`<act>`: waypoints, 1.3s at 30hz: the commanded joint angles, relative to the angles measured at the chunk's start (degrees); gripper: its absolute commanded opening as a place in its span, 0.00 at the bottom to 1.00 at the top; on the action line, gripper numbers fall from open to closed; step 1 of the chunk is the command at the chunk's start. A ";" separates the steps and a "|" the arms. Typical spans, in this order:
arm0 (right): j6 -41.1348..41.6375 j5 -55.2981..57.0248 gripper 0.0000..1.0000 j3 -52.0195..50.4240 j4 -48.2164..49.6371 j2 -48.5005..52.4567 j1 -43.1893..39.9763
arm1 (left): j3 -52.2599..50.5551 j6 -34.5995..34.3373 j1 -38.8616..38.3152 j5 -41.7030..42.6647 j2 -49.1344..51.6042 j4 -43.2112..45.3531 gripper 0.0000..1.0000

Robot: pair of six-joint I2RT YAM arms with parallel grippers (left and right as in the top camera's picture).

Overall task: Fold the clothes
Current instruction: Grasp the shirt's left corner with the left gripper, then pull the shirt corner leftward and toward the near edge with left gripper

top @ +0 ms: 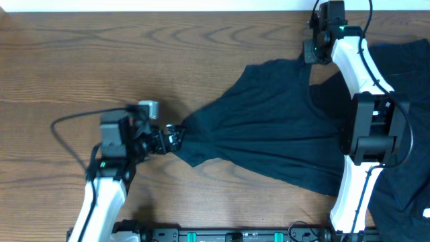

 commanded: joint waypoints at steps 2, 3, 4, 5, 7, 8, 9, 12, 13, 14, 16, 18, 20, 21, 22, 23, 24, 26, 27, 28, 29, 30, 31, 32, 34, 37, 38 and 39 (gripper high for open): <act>-1.42 -0.46 0.01 1.01 2.27 0.72 -1.09 | 5.18 3.91 -5.68 -1.22 6.88 -0.11 0.98; -1.42 -0.46 0.01 0.98 2.73 0.76 -1.25 | 5.66 3.91 -6.78 -2.71 8.11 -0.09 0.98; -1.40 -0.46 0.02 0.98 3.13 0.76 -1.40 | 5.90 3.93 -7.80 -4.11 9.22 0.09 0.98; -1.40 -0.46 0.03 0.98 3.52 0.79 -1.49 | 5.95 3.93 -8.79 -5.60 10.32 0.39 0.98; -1.40 -0.46 0.06 0.90 4.07 0.79 -1.60 | 5.95 4.11 -10.01 -8.04 12.04 0.46 0.98; -1.40 -0.46 0.07 0.90 4.28 0.79 -1.64 | 5.95 4.11 -10.47 -9.33 12.98 0.48 0.98; -1.42 -0.46 0.08 0.90 4.44 0.79 -1.64 | 5.95 4.11 -10.73 -10.25 13.79 0.55 0.98; -1.42 -0.46 0.11 0.90 4.87 0.79 -1.64 | 5.95 4.11 -10.78 -10.82 14.73 0.94 0.98; -1.42 -0.44 0.12 0.90 4.92 0.79 -1.64 | 5.95 4.11 -10.78 -10.82 14.73 1.22 0.98; -1.42 -0.44 0.14 0.90 4.92 0.79 -1.64 | 5.95 4.11 -10.78 -10.82 14.71 1.60 0.98; -1.42 -0.42 0.19 0.90 4.92 0.81 -1.64 | 5.92 4.11 -10.78 -10.84 14.71 2.58 0.98; -1.40 0.44 0.39 0.90 5.14 0.81 -1.70 | 5.92 4.11 -10.78 -10.84 14.71 4.20 0.98; -1.38 0.57 0.51 0.94 5.70 0.74 -1.95 | 5.92 4.11 -10.75 -10.86 14.71 6.71 0.98; -1.33 -0.17 0.52 1.16 5.49 0.50 -2.19 | 5.95 4.09 -10.75 -10.82 14.71 8.37 0.98; -1.31 -1.18 0.53 1.46 4.81 0.15 -2.29 | 5.95 4.00 -10.71 -10.67 14.71 10.01 0.98; -1.33 -2.45 0.54 1.79 3.91 -0.39 -2.45 | 5.95 3.96 -10.71 -10.56 14.67 11.13 0.98; -1.36 -4.09 0.56 2.21 2.99 -1.27 -2.58 | 5.95 3.98 -10.71 -10.56 14.67 11.56 0.98; -1.31 -6.51 0.60 2.89 2.05 -3.54 -2.71 | 5.95 3.98 -10.71 -10.54 14.67 12.04 0.98; -1.05 -6.51 0.61 3.21 1.84 -4.90 -2.80 | 5.95 3.96 -10.71 -10.54 14.67 12.17 0.98; -0.57 -6.38 0.62 3.48 1.73 -6.45 -2.91 | 5.92 3.82 -10.71 -10.54 14.67 12.17 0.98; -0.11 -6.27 0.62 3.69 1.53 -8.00 -3.08 | 5.92 3.85 -10.71 -10.56 14.67 12.15 0.98; 0.39 -6.29 0.63 3.87 1.11 -10.08 -3.43 | 5.92 3.82 -10.71 -10.54 14.67 12.11 0.98; 0.81 -6.27 0.63 3.87 0.68 -11.74 -3.74 | 5.92 3.82 -10.73 -10.54 14.67 12.11 0.89; 0.85 -6.29 0.64 3.87 -0.09 -13.77 -4.17 | 5.92 3.82 -10.73 -10.54 14.67 12.11 0.70; 0.79 -6.29 0.71 3.87 -1.81 -16.90 -4.94 | 5.92 3.82 -10.95 -10.54 14.67 12.15 0.43; 0.79 -6.29 0.99 3.87 -5.35 -20.63 -5.79 | 5.92 3.85 -12.11 -10.56 14.67 12.83 0.11; 0.76 -6.29 0.99 3.87 -6.23 -21.42 -5.95 | 5.92 3.89 -12.61 -10.56 14.69 13.29 0.06; 0.76 -6.27 0.99 3.87 -6.95 -22.03 -5.99 | 5.92 4.02 -13.22 -10.58 14.67 14.05 0.06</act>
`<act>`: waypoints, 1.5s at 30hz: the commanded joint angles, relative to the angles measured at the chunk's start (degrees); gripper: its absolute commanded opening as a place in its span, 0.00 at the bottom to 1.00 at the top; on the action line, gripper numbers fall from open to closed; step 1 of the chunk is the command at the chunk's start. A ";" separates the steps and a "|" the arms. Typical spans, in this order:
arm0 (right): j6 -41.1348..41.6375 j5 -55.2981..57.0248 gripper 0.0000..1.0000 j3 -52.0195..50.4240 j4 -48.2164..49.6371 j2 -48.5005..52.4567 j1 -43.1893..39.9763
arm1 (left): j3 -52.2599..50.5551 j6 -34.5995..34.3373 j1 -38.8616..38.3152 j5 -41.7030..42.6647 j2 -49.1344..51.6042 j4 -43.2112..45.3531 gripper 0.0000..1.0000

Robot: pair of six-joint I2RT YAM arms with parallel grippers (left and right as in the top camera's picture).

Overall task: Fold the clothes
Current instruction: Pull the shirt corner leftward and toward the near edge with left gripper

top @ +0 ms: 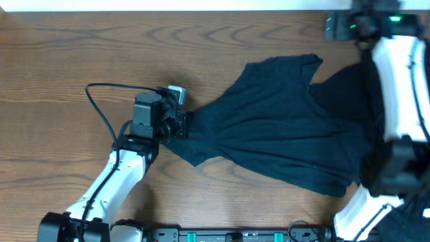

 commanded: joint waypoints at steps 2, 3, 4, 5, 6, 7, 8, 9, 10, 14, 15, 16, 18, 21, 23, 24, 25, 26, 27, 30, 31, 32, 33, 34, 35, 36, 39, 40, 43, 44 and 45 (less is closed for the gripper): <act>0.59 -0.39 0.99 0.76 -2.40 -2.95 -0.79 | 0.76 0.87 -2.32 -0.52 -0.04 2.73 0.06; 0.59 -0.39 0.99 0.76 -2.43 -2.99 -0.79 | 0.76 0.87 -2.73 -1.55 -0.04 3.26 0.06; 0.59 -0.39 0.99 0.76 -2.45 -2.97 -0.76 | 0.76 0.87 -3.10 -2.97 -0.04 3.50 0.06; 0.59 -0.39 0.99 0.76 -2.54 -2.89 -0.76 | 0.76 0.87 -3.45 -4.57 0.11 3.63 0.06; 0.59 -0.39 0.99 0.74 -2.73 -2.84 -0.76 | 0.76 0.87 -3.72 -5.62 0.42 3.74 0.06; 0.59 -0.39 0.99 0.74 -3.06 -2.82 -0.76 | 0.76 1.07 -3.91 -5.66 1.05 3.87 0.06; 0.59 -0.39 0.99 0.74 -3.30 -2.82 -0.76 | 0.76 1.07 -4.02 -5.64 1.75 4.07 0.06; 0.59 -0.39 0.99 0.76 -3.41 -2.82 -0.76 | 0.76 1.07 -4.02 -5.64 2.60 4.17 0.06; 0.59 -0.39 0.99 0.74 -3.50 -2.82 -0.76 | 0.76 1.07 -4.02 -5.64 3.54 4.28 0.06; 0.59 -0.39 0.99 0.74 -3.52 -2.82 -0.76 | 0.76 1.05 -4.02 -5.38 8.02 7.17 0.06; 0.59 -0.39 0.99 0.74 -3.50 -2.82 -0.76 | 0.76 1.03 -4.02 -5.18 9.35 8.33 0.06; 0.59 -0.39 0.99 0.74 -3.50 -2.82 -0.76 | 0.76 1.03 -4.02 -5.16 10.12 8.94 0.06; 0.59 -0.39 0.99 0.74 -3.52 -2.82 -0.76 | 0.76 1.01 -4.02 -5.14 11.93 10.12 0.06; 0.59 -0.39 0.99 0.74 -3.52 -2.82 -0.76 | 0.79 0.15 -4.04 -3.80 13.73 11.15 0.06; 0.59 -0.39 0.99 0.74 -3.52 -2.82 -0.76 | 0.79 0.15 -4.31 -2.10 14.80 12.22 0.06; 0.59 -0.39 0.99 0.74 -3.52 -2.82 -0.76 | 0.79 0.15 -4.55 -2.16 15.19 12.46 0.06; 0.59 -0.39 0.99 0.74 -3.50 -2.82 -0.76 | 0.79 0.17 -4.79 -2.23 15.63 12.68 0.06; 0.59 -0.39 0.99 0.74 -3.52 -2.82 -0.76 | 0.79 0.17 -5.05 -2.21 16.15 12.85 0.06; 0.59 -0.39 0.99 0.74 -3.50 -2.82 -0.76 | 0.79 0.15 -5.29 -2.21 16.59 12.87 0.06; 0.59 -0.39 0.99 0.74 -3.52 -2.82 -0.76 | 0.79 0.15 -5.88 -2.25 18.10 12.87 0.06; 0.59 -0.39 0.99 0.74 -3.50 -2.82 -0.76 | 0.79 0.13 -5.88 -2.56 18.49 12.87 0.06; 0.59 -0.39 0.99 0.74 -3.50 -2.82 -0.76 | 0.79 -0.31 -5.88 -3.10 18.93 12.85 0.06; 0.59 -0.39 0.99 0.74 -3.50 -2.82 -0.76 | 0.79 -1.14 -5.88 -4.26 19.34 12.85 0.06; 0.59 -0.39 0.99 0.74 -3.52 -2.82 -0.76 | 0.79 -1.40 -5.88 -5.31 19.63 12.85 0.06; 0.59 -0.39 0.99 0.74 -3.52 -2.82 -0.76 | 0.79 -1.40 -5.88 -6.19 19.98 12.85 0.06; 0.59 -0.39 0.99 0.74 -3.52 -2.82 -0.76 | 0.79 -1.42 -5.88 -6.58 20.33 13.20 0.06; 0.59 -0.39 0.99 0.74 -3.50 -2.82 -0.76 | 0.79 -1.57 -5.88 -7.08 21.07 14.21 0.06; 0.59 -0.39 0.99 0.74 -3.52 -2.82 -0.76 | 0.79 -1.57 -5.88 -7.93 21.35 14.32 0.06; 0.59 -0.39 0.99 0.74 -3.52 -2.82 -0.76 | 0.79 -1.60 -5.81 -10.69 21.75 14.27 0.06; 0.59 -0.39 0.99 0.74 -3.50 -2.82 -0.76 | 0.79 -1.57 -5.66 -11.89 21.79 14.21 0.06; 0.59 -0.39 0.99 0.74 -3.52 -2.82 -0.76 | 0.79 -1.60 -5.40 -13.09 21.79 14.10 0.06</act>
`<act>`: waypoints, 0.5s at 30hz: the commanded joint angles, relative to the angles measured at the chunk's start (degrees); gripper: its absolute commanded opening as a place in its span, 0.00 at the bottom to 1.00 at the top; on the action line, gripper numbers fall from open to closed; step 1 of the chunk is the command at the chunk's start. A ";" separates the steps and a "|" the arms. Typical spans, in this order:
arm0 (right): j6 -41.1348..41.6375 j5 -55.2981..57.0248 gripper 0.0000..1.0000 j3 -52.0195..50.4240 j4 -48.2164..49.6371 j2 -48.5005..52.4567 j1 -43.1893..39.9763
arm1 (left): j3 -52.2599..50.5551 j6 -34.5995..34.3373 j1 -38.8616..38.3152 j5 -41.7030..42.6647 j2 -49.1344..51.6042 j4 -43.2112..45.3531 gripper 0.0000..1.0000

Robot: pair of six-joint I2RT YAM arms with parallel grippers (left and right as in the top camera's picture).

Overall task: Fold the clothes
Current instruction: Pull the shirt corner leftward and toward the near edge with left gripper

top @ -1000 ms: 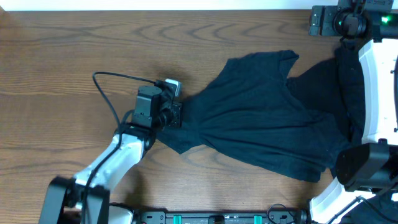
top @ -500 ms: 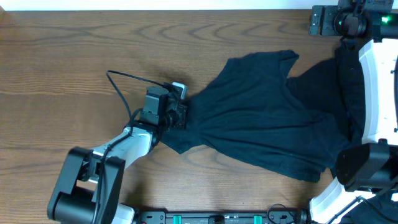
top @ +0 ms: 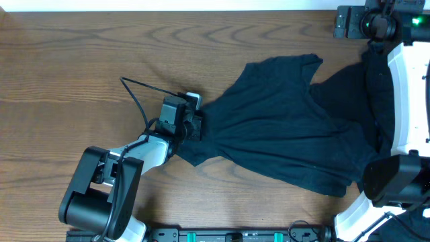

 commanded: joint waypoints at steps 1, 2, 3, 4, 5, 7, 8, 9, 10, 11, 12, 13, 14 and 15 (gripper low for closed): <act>0.59 -0.22 0.99 -0.22 -0.04 0.20 -0.07 | 0.74 -0.57 0.79 -6.05 0.96 -0.39 0.06; 0.59 -0.22 0.99 -0.22 -0.02 0.20 -0.07 | 0.74 -0.57 1.22 -6.86 0.96 -0.63 0.06; 0.57 -0.22 0.99 -0.22 -0.02 0.20 -0.07 | 0.74 -0.57 1.84 -7.72 0.96 -1.20 0.06; 0.59 -0.22 0.99 -0.22 -0.02 0.20 -0.07 | 0.74 -0.55 2.69 -7.91 0.96 -1.95 0.06; 0.59 -0.22 0.99 -0.22 -0.04 0.20 -0.07 | 0.74 -0.55 3.58 -7.89 0.96 -2.80 0.06; 0.59 -0.22 0.99 -0.22 -0.02 0.20 -0.07 | 0.74 -0.55 5.57 -7.89 0.96 -4.76 0.06; 0.59 -0.22 0.99 -0.22 -0.04 0.20 -0.07 | 0.74 -0.55 6.93 -7.91 0.96 -5.99 0.06; 0.59 -0.22 0.99 -0.22 -0.04 0.20 -0.07 | 0.74 -0.55 8.17 -7.93 0.96 -6.88 0.06; 0.59 -0.22 0.99 -0.22 -0.04 0.20 -0.07 | 0.74 -0.55 9.46 -8.09 0.96 -7.76 0.06; 0.57 -0.22 0.99 -0.22 -0.04 0.20 -0.07 | 0.74 -0.57 11.04 -8.37 0.96 -8.74 0.06; 0.59 -0.22 0.99 -0.22 -0.02 0.20 -0.07 | 0.74 -0.68 12.35 -8.83 0.96 -9.49 0.06; 0.59 -0.22 0.99 -0.22 -0.02 0.20 -0.07 | 0.74 -1.31 13.62 -9.25 0.96 -10.27 0.06; 0.59 -0.22 0.99 -0.22 -0.04 0.20 -0.07 | 0.74 -2.14 15.02 -9.33 0.96 -10.99 0.06; 0.59 -0.22 0.99 -0.22 -0.02 0.20 -0.07 | 0.74 -3.08 16.11 -9.33 0.96 -11.67 0.06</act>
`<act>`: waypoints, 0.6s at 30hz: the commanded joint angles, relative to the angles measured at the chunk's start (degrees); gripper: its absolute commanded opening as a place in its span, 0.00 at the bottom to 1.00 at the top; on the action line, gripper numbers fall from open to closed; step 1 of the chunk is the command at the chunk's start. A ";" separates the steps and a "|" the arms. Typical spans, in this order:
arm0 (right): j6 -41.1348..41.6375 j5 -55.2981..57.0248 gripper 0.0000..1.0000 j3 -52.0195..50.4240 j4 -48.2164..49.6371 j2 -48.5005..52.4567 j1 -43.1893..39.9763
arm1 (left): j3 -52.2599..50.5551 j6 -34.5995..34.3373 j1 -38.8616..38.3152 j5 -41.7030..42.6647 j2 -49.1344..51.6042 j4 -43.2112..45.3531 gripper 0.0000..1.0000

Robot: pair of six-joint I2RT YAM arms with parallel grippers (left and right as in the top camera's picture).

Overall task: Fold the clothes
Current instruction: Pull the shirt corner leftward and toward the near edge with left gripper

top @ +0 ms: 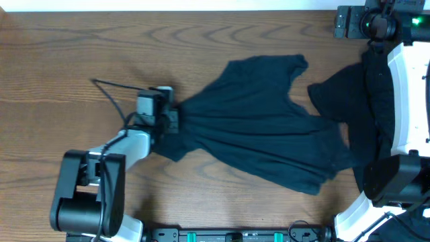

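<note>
A dark navy garment [259,128] lies spread across the middle of the wooden table, bunched to a point at its left end. My left gripper [173,119] is shut on that bunched end, its arm reaching in from the lower left. My right gripper [344,23] is at the table's far right corner, apart from the garment. Whether its fingers are open does not show. One upper corner of the garment [299,64] sticks out toward the back.
More dark cloth [349,91] is heaped at the right edge, partly under the white right arm [406,94]. The left arm's cable [111,91] loops over the table. Bare wood [80,54] shows on the left and at the back.
My left gripper has shifted to the left with the garment's end in it. The whole garment has slid left, and a gap has opened between it and the cloth at the right.
At first my left gripper held the garment's left end and my right gripper was at its upper back corner. Then the right gripper stood off at the far right corner, with the left one nearer the garment's middle. Now the left has moved left, taking the garment along.
</note>
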 commanded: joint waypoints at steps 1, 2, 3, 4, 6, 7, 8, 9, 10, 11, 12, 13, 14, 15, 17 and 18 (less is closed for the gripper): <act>0.57 -0.22 0.99 -0.22 -0.02 0.20 -0.07 | -1.68 -2.93 4.31 -4.68 1.90 -3.87 0.06; 0.57 -0.22 0.99 -0.22 -0.04 0.20 -0.07 | -1.68 -3.67 5.16 -4.70 1.90 -4.48 0.06; 0.55 -0.22 0.99 -0.22 -0.04 0.20 -0.07 | -1.68 -4.63 5.97 -4.70 1.90 -5.29 0.06; 0.57 -0.22 0.99 -0.22 -0.02 0.20 -0.07 | -1.68 -5.49 6.56 -4.70 1.90 -6.10 0.06; 0.57 -0.22 0.99 -0.22 -0.02 0.20 -0.07 | -1.68 -7.89 7.61 -4.70 1.90 -7.76 0.06; 0.57 -0.22 0.99 -0.22 -0.02 0.20 -0.07 | -1.68 -9.18 8.02 -4.70 1.88 -8.35 0.06; 0.57 -0.22 0.99 -0.22 -0.04 0.20 -0.07 | -1.68 -10.49 8.39 -4.70 1.79 -8.90 0.06; 0.57 -0.22 0.99 -0.22 -0.02 0.20 -0.07 | -1.68 -11.23 8.70 -4.68 1.73 -9.07 0.06; 0.57 -0.22 0.99 -0.22 -0.04 0.20 -0.07 | -1.68 -12.02 8.96 -4.68 1.55 -9.25 0.06; 0.57 -0.22 0.99 -0.22 -0.04 0.20 -0.07 | -1.68 -12.87 9.29 -4.68 1.20 -9.33 0.06; 0.57 -0.22 0.99 -0.22 -0.04 0.20 -0.07 | -1.68 -13.79 9.53 -4.68 0.68 -9.49 0.06; 0.57 -0.22 0.99 -0.22 -0.04 0.20 -0.07 | -1.68 -14.78 9.88 -4.68 -0.15 -9.77 0.06; 0.57 -0.22 0.99 -0.22 -0.02 0.20 -0.07 | -1.68 -15.50 10.21 -4.68 -1.11 -9.94 0.06; 0.57 -0.22 0.99 -0.22 -0.04 0.20 -0.07 | -1.68 -15.72 10.45 -4.66 -2.19 -9.99 0.06; 0.57 -0.22 0.99 -0.22 -0.02 0.20 -0.07 | -1.68 -15.45 10.54 -4.68 -5.35 -9.92 0.06; 0.57 -0.22 0.99 -0.22 -0.02 0.20 -0.07 | -1.68 -15.39 10.54 -4.63 -7.50 -9.84 0.06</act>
